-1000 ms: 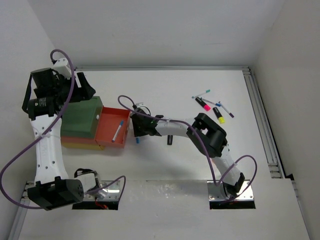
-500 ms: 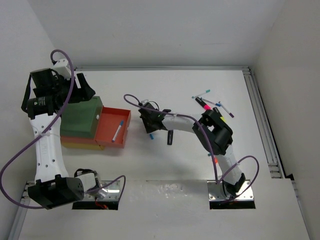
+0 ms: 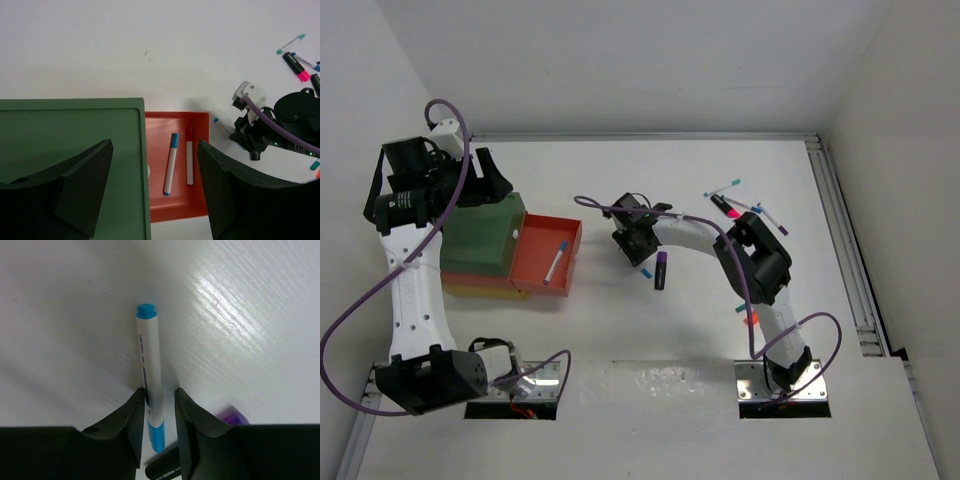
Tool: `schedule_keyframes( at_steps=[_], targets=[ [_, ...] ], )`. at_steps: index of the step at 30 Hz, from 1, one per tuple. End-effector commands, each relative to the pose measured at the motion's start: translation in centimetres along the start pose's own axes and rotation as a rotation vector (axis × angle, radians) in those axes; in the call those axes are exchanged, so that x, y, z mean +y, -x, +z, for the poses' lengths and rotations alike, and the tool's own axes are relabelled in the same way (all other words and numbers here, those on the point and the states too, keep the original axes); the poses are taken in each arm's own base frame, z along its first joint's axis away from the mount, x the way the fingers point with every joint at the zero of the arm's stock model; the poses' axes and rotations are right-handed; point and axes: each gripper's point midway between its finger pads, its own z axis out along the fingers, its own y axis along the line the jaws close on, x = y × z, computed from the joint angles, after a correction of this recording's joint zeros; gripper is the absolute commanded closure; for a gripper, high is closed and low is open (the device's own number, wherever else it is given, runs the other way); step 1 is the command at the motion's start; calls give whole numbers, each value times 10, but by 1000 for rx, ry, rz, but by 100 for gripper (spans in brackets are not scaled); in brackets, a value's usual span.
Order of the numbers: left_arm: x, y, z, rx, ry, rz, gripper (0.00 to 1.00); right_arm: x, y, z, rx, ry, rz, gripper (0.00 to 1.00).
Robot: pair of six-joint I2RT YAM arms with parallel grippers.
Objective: Sort the stationery into containers
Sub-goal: Pick up the pen from the center of the board.
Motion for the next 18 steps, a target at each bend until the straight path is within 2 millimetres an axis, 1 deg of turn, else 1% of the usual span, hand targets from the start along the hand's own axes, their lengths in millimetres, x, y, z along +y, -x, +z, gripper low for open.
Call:
schedule_keyframes(
  at_steps=[1, 5, 7, 8, 9, 10, 11, 12, 13, 14, 16, 17, 18],
  targets=[
    [-6, 16, -6, -46, -29, 23, 25, -21, -71, 20, 229, -60, -69, 70],
    [-7, 17, -6, -45, -32, 22, 25, -14, -77, 24, 250, -10, -80, 74],
    [-9, 17, -6, -49, -43, 27, 25, -11, -83, 24, 260, 13, -85, 80],
    [-10, 17, -6, -49, -47, 24, 26, -10, -81, 24, 255, 21, -85, 85],
    [-13, 17, -5, -51, -70, 26, 26, -10, -84, 24, 261, 32, -84, 89],
    [-15, 14, -4, -47, -84, 22, 26, -8, -82, 21, 253, 48, -83, 98],
    [-22, 16, -4, -57, -118, 32, 26, -8, -83, 20, 250, 51, -81, 100],
    [-26, 12, -3, -52, -140, 36, 26, -2, -82, 17, 237, 99, -79, 100],
    [-30, 13, -3, -58, -161, 50, 26, -1, -78, 13, 217, 109, -80, 100],
    [-36, 17, -4, -84, -186, 95, 26, 2, -74, 2, 185, 130, -94, 100],
    [-55, 16, -8, -108, -262, 167, 26, 10, -65, -11, 128, 198, -103, 100],
    [-62, 21, -10, -148, -295, 236, 26, 9, -54, -28, 79, 225, -92, 100],
    [-71, 21, -11, -165, -329, 281, 25, 13, -51, -39, 69, 264, -91, 100]
  ],
)
